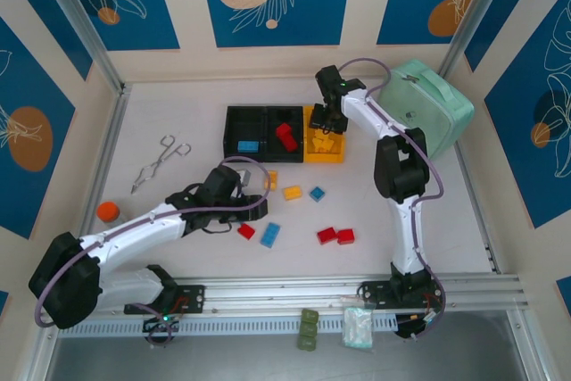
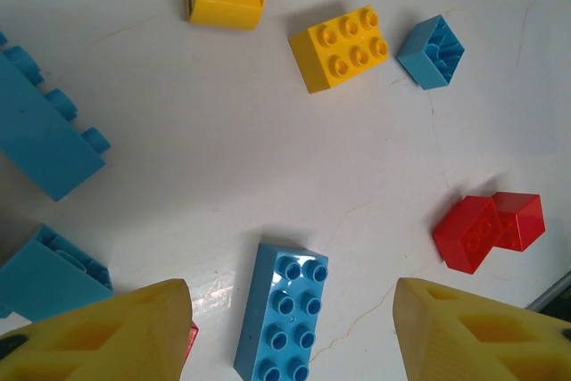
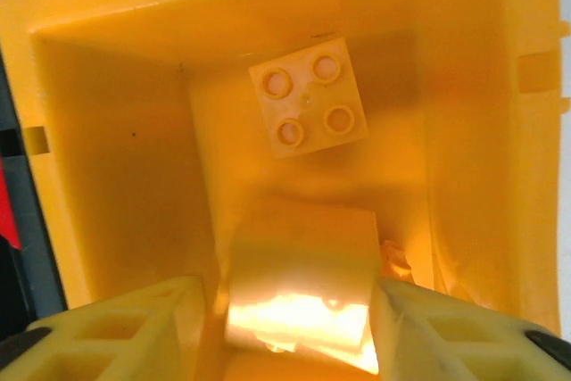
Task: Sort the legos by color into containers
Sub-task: Place the lego in the container.
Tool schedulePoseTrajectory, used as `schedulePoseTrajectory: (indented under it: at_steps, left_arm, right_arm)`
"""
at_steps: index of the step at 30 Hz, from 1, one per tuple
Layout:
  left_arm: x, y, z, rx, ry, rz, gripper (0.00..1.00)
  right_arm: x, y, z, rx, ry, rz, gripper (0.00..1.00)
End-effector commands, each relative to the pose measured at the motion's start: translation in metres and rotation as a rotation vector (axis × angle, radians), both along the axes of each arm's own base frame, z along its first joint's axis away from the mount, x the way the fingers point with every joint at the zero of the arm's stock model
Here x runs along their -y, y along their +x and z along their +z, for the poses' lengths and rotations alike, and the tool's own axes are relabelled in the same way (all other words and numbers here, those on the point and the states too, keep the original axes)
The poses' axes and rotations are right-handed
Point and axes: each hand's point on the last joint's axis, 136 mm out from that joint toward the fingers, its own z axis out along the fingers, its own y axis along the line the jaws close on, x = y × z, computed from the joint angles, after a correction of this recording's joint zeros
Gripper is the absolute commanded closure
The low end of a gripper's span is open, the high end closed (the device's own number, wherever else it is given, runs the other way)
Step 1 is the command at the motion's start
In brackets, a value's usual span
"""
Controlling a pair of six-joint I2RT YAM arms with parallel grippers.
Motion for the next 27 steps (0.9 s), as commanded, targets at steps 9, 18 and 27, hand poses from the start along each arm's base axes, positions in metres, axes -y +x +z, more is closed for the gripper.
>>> schedulePoseTrajectory:
  at_steps: [9, 18, 27]
  left_arm:
    - [-0.01, -0.005, 0.0, 0.008, 0.028, 0.032, 0.39]
    - [-0.031, -0.005, -0.002, 0.007, 0.115, 0.099, 0.37]
    - [-0.072, -0.008, -0.004, 0.003, 0.289, 0.197, 0.34]
  right_arm:
    - [-0.006, -0.01, 0.04, 0.07, -0.001, 0.036, 0.41]
    - [-0.013, -0.05, 0.076, 0.145, 0.058, 0.08, 0.41]
    - [-0.03, -0.118, 0.088, 0.173, 0.201, 0.183, 0.42]
